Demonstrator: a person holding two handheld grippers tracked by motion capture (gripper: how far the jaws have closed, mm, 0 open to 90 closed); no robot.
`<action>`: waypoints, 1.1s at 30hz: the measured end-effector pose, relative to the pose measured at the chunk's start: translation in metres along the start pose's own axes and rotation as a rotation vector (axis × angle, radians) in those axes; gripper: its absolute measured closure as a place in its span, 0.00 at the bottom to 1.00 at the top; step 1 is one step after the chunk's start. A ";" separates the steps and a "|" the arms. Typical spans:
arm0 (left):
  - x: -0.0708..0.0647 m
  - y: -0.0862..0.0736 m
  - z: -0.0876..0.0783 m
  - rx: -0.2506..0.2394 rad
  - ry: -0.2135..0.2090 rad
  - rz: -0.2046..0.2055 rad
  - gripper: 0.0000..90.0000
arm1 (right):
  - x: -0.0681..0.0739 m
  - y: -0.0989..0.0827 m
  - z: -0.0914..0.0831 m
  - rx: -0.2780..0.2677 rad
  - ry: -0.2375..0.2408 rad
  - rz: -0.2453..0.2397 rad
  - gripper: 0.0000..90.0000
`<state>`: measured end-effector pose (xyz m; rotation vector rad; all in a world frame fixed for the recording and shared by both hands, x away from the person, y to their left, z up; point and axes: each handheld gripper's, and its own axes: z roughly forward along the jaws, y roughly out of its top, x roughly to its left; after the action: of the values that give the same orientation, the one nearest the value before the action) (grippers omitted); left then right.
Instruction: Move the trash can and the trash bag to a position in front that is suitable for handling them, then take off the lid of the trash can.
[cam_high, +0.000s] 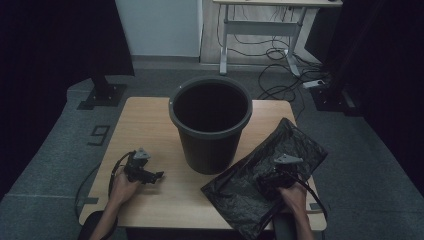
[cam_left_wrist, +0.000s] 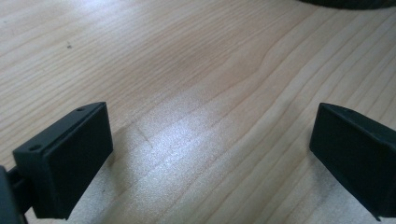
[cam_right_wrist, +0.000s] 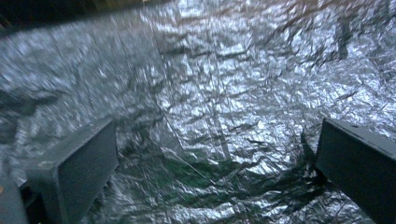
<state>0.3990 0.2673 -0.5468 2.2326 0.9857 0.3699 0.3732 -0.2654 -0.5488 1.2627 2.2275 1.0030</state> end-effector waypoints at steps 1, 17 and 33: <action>-0.001 0.000 0.001 0.011 0.002 0.006 0.00 | 0.001 -0.001 0.001 0.007 -0.007 -0.016 0.00; -0.001 0.000 0.002 0.013 0.007 -0.011 0.00 | 0.002 -0.005 0.007 0.040 0.005 -0.011 0.00; 0.000 0.004 0.002 0.041 0.002 -0.021 0.00 | 0.002 -0.005 0.007 0.040 0.006 -0.012 0.00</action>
<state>0.4021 0.2641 -0.5451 2.2569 1.0260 0.3456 0.3738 -0.2627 -0.5574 1.2627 2.2677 0.9635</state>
